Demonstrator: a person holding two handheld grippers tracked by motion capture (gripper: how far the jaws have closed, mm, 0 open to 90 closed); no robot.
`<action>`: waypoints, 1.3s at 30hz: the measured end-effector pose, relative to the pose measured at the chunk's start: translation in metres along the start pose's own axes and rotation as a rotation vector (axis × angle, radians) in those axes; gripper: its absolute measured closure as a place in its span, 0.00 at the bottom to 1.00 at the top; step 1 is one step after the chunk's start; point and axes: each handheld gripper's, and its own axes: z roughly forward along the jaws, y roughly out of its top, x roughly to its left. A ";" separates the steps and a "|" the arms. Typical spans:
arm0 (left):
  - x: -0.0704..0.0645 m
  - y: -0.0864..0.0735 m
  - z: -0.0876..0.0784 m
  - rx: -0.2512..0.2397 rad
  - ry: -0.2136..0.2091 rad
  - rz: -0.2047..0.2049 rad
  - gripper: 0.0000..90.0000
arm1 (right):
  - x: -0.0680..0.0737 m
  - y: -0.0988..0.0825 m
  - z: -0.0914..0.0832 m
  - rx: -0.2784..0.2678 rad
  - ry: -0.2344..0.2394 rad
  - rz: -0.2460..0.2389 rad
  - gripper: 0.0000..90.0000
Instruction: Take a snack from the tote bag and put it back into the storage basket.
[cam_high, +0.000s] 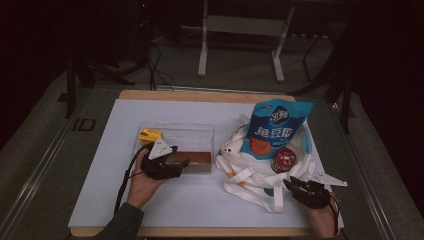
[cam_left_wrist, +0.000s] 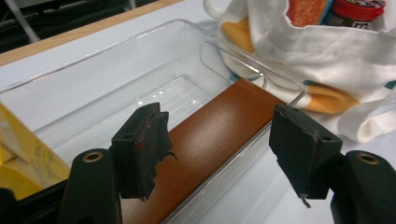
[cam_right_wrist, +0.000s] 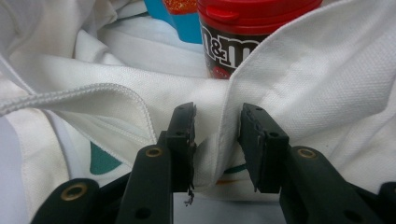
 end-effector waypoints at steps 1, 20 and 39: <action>-0.001 0.000 0.000 -0.001 -0.003 -0.001 0.39 | 0.001 0.001 -0.001 0.000 -0.004 -0.003 0.73; -0.011 0.000 0.001 -0.014 -0.053 0.017 0.39 | 0.004 0.022 -0.022 -0.016 -0.007 -0.038 0.64; -0.019 -0.006 0.006 -0.027 -0.127 0.018 0.31 | 0.001 0.046 -0.031 -0.032 -0.035 -0.056 0.55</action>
